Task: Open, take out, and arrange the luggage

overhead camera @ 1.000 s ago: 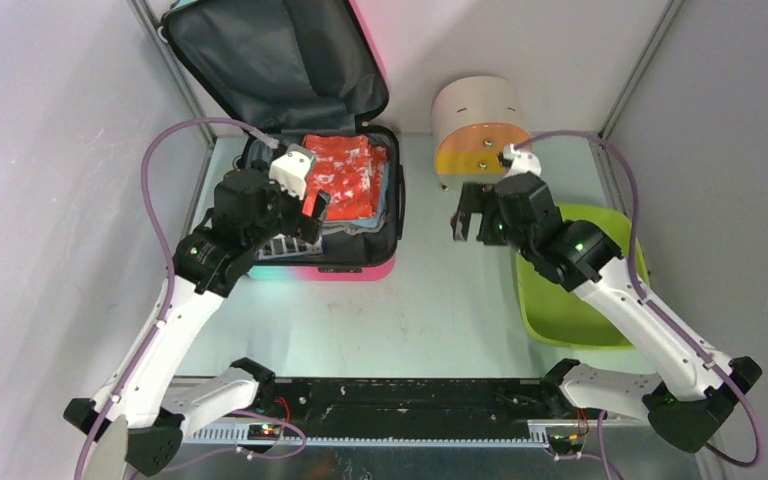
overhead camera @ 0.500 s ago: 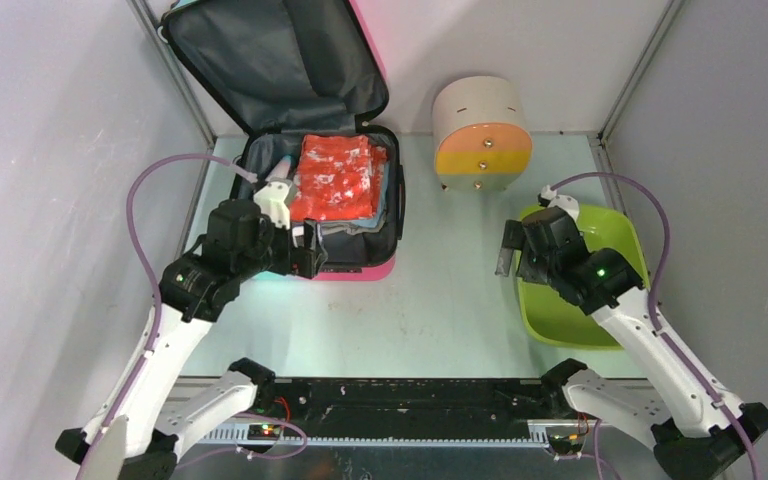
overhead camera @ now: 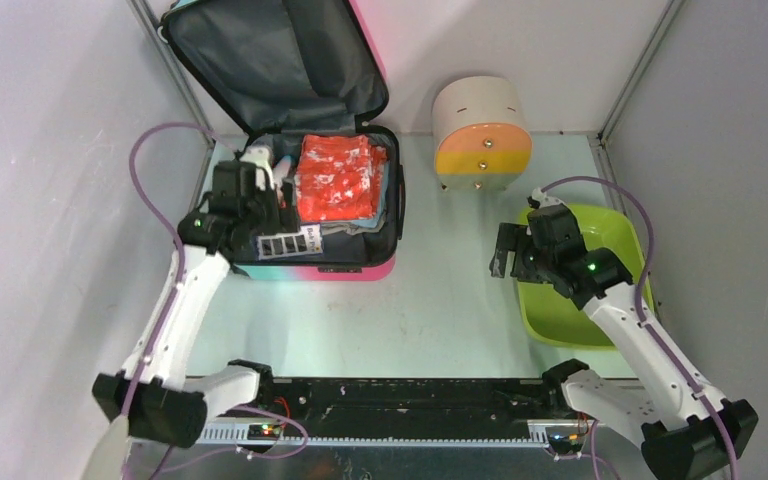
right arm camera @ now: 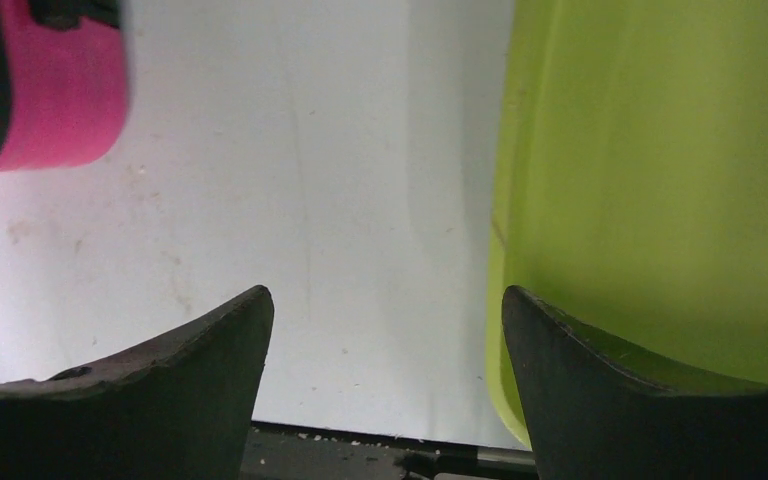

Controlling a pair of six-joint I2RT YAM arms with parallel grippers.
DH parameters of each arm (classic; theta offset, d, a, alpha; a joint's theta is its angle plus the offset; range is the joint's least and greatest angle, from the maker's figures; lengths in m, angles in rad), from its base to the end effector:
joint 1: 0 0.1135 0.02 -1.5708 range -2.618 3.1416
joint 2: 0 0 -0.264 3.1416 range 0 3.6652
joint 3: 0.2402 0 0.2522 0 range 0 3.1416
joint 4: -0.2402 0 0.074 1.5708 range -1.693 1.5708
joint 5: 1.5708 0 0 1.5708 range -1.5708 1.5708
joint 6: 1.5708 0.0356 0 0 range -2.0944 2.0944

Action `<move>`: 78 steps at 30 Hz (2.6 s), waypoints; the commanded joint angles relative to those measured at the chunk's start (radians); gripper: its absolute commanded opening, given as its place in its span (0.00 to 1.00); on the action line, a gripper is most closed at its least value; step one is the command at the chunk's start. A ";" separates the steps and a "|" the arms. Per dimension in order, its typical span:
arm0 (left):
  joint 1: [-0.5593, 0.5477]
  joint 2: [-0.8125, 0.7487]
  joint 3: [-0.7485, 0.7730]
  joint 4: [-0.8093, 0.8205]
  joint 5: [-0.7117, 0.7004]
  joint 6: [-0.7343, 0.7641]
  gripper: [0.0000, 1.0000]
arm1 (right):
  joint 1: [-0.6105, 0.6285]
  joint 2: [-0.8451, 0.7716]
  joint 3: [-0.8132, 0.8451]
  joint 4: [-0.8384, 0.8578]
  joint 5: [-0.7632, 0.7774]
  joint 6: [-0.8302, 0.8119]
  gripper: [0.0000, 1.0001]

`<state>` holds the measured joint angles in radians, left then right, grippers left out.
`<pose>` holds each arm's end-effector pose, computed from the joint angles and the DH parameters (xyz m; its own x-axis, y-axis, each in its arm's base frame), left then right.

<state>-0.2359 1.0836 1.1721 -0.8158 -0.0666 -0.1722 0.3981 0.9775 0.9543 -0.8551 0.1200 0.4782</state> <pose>0.2115 -0.0484 0.3554 -0.6686 -0.0151 -0.7435 0.0714 0.9939 -0.0844 0.1754 0.0691 0.3025 -0.7746 0.1699 -0.6092 0.0473 0.9761 0.2120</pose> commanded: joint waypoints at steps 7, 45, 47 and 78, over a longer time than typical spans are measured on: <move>0.232 0.379 0.291 0.100 0.270 -0.018 0.79 | 0.088 -0.079 0.007 0.041 0.002 0.017 0.86; 0.048 -0.086 -0.290 0.382 0.001 0.077 0.82 | 0.417 0.334 -0.095 0.366 0.063 0.334 0.07; 0.047 -0.085 -0.290 0.379 -0.009 0.078 0.82 | 0.451 0.379 -0.074 0.415 0.062 0.405 0.06; 0.233 0.352 0.120 0.304 0.245 -0.261 0.79 | 0.539 0.304 0.171 0.347 0.214 0.342 0.88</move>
<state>-0.0051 1.3964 1.2247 -0.5423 0.1070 -0.2626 0.9241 1.3468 1.0882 -0.4877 0.2710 0.8555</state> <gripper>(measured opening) 0.795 0.881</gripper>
